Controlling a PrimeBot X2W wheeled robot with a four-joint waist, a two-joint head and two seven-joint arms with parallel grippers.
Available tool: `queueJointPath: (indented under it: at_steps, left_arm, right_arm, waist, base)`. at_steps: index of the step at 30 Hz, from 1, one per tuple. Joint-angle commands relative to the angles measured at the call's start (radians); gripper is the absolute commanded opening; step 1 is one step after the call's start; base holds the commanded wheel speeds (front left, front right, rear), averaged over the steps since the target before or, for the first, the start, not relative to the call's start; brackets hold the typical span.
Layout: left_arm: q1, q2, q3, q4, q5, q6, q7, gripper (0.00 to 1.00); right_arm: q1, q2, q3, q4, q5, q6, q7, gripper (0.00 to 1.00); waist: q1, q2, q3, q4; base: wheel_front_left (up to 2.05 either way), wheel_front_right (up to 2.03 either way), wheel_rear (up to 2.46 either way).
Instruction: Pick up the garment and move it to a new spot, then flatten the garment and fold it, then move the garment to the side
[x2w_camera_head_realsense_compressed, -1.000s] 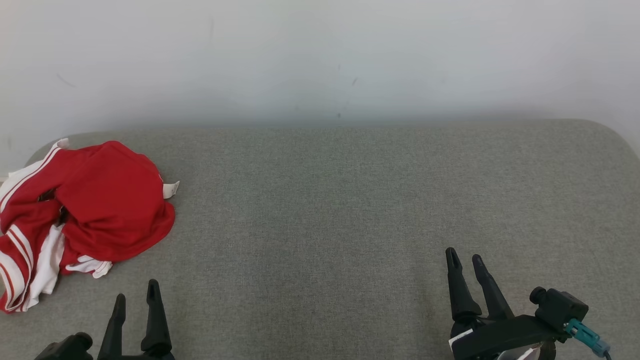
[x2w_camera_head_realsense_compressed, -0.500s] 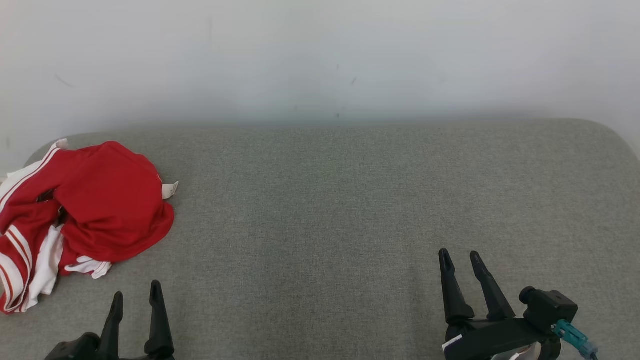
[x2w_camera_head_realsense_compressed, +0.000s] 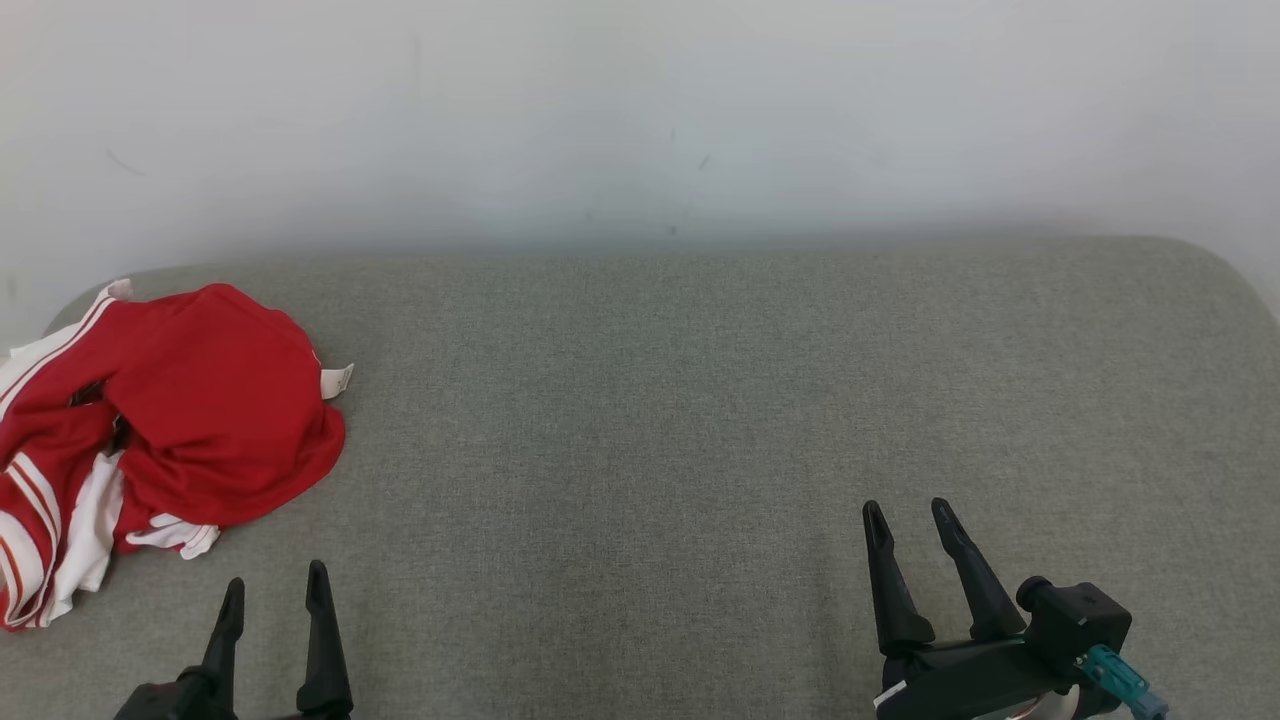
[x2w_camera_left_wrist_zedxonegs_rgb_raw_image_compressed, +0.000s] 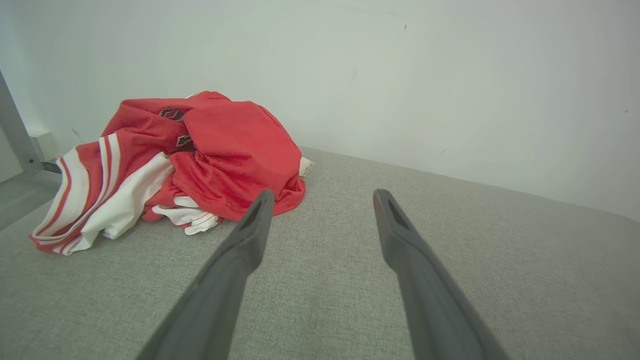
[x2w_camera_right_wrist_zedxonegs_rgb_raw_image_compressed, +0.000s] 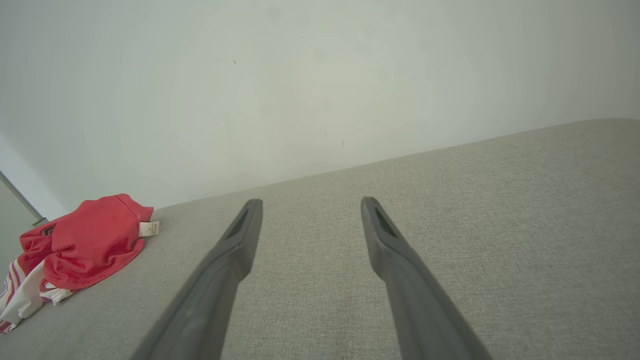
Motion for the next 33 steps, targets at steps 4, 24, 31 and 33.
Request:
queueJointPath:
  at_steps: [4,24,31,33]
  left_arm:
    - [0.010,0.002,0.001,-0.010,0.058,-0.001,-0.018,1.00]
    - [0.015,-0.007,0.028,0.002,0.188,-0.007,-0.058,1.00]
    - [0.006,-0.007,0.033,0.017,0.239,-0.015,-0.069,1.00]
    - [0.002,-0.007,0.034,0.023,0.229,-0.018,-0.068,1.00]
  right_arm:
    - [-0.003,0.000,0.004,-0.005,-0.056,-0.002,-0.018,1.00]
    - [0.010,0.001,-0.007,-0.010,-0.186,-0.002,-0.056,1.00]
    - [0.014,0.001,-0.015,-0.011,-0.228,-0.002,-0.068,1.00]
    - [0.018,0.001,-0.019,-0.011,-0.224,-0.002,-0.068,1.00]
  waist:
    - [0.0000,-0.0001,0.000,-0.002]
    - [0.0000,-0.0001,-0.004,-0.004]
    - [0.0000,-0.0001,-0.009,-0.004]
    - [0.0000,-0.0001,-0.010,-0.004]
  base:
    - [0.00,0.00,0.00]
    - [0.00,0.00,0.00]
    - [0.00,0.00,0.00]
    - [0.00,0.00,0.00]
